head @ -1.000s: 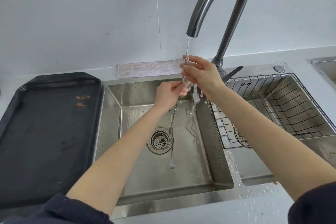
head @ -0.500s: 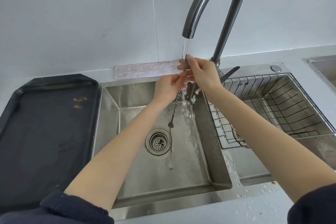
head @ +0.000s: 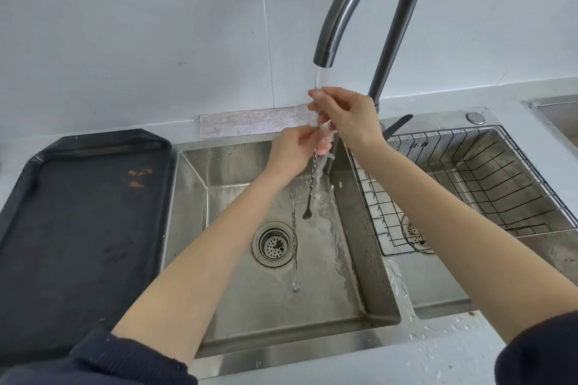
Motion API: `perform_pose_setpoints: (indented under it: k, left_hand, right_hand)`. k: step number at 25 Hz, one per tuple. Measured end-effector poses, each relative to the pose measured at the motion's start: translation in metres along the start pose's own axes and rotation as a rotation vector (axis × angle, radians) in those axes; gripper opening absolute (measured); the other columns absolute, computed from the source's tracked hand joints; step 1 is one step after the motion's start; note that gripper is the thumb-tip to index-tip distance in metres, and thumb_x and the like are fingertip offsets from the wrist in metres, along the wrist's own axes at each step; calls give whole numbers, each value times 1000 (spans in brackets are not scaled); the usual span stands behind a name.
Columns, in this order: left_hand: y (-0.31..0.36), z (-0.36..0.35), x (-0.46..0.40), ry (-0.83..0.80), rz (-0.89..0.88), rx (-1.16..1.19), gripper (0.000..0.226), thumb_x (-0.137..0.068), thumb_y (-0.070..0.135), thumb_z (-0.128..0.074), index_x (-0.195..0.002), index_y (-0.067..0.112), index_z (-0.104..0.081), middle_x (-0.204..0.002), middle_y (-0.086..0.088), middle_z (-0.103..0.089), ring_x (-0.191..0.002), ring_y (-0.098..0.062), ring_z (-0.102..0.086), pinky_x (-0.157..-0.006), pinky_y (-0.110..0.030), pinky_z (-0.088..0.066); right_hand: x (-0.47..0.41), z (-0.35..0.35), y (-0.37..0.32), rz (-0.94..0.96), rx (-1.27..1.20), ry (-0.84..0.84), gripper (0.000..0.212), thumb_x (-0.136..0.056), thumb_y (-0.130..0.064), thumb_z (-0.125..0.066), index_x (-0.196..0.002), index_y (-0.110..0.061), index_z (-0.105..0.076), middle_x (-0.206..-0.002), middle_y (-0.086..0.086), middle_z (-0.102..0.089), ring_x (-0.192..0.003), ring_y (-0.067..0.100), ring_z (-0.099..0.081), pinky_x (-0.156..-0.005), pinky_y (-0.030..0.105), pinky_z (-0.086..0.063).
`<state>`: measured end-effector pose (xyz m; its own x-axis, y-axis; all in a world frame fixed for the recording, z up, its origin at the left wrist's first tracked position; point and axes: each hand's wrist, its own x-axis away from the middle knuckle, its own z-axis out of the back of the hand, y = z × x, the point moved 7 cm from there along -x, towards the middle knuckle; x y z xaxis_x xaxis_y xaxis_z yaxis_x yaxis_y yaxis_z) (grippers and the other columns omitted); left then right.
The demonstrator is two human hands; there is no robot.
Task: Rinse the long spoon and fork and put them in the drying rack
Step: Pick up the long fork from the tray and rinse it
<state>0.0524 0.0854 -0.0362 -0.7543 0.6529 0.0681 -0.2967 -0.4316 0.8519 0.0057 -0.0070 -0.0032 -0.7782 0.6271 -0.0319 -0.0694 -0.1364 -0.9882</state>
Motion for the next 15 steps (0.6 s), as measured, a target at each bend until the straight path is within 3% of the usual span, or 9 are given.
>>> perform_pose_setpoints:
  k: [1, 2, 4, 6, 9, 12, 15]
  left_hand:
    - [-2, 1, -1, -1, 14, 82, 28, -92, 32, -49, -94, 15, -71, -78, 0, -70, -67, -10, -62, -75, -4, -45]
    - [-4, 2, -3, -1, 23, 151, 25, -90, 33, -51, -88, 19, -71, -78, -1, -71, -72, -19, -67, -87, -22, -52]
    - [-2, 4, -5, -16, 8, 196, 21, -90, 31, -52, -81, 24, -70, -72, 6, -69, -76, -22, -69, -94, -41, -51]
    - [1, 6, -7, -35, -10, 195, 23, -93, 26, -49, -93, 14, -69, -72, 9, -67, -71, -13, -69, -89, -38, -54]
    - [8, 8, -9, -74, -10, 217, 27, -95, 24, -44, -104, 7, -63, -76, 7, -66, -60, 3, -66, -69, -21, -57]
    - [12, 8, -9, -97, -18, 196, 25, -97, 19, -39, -100, 8, -61, -89, -3, -67, -71, -7, -67, -71, -24, -57]
    - [11, 6, -10, -96, -45, 111, 28, -97, 17, -39, -108, 6, -63, -102, -10, -70, -80, -16, -68, -78, -31, -56]
  right_hand:
    - [-1, 2, -2, 2, -13, 6, 20, -90, -21, -55, -100, -10, -69, -72, -7, -66, -49, -3, -54, -51, 8, -44]
    - [-1, 4, -3, 11, -10, 8, 23, -92, -22, -52, -101, -10, -69, -74, -7, -67, -52, -2, -55, -52, 9, -45]
    - [-1, 5, -3, 27, 31, 4, 25, -94, -22, -48, -105, -11, -67, -81, -5, -68, -58, 1, -56, -56, 11, -47]
    - [1, 4, 2, 30, 89, -6, 25, -93, -20, -49, -111, -11, -65, -86, -1, -66, -60, 0, -56, -62, 13, -49]
    - [7, 4, 11, 21, 159, -23, 28, -92, -22, -51, -117, -15, -62, -92, -1, -66, -73, 3, -60, -71, 16, -50]
    - [13, 5, 21, -3, 147, -24, 34, -94, -23, -47, -127, -15, -53, -113, 3, -65, -90, 9, -64, -77, 10, -49]
    - [21, 7, 38, -62, 195, -12, 45, -95, -26, -44, -137, -13, -38, -121, 2, -58, -93, 11, -58, -89, 30, -49]
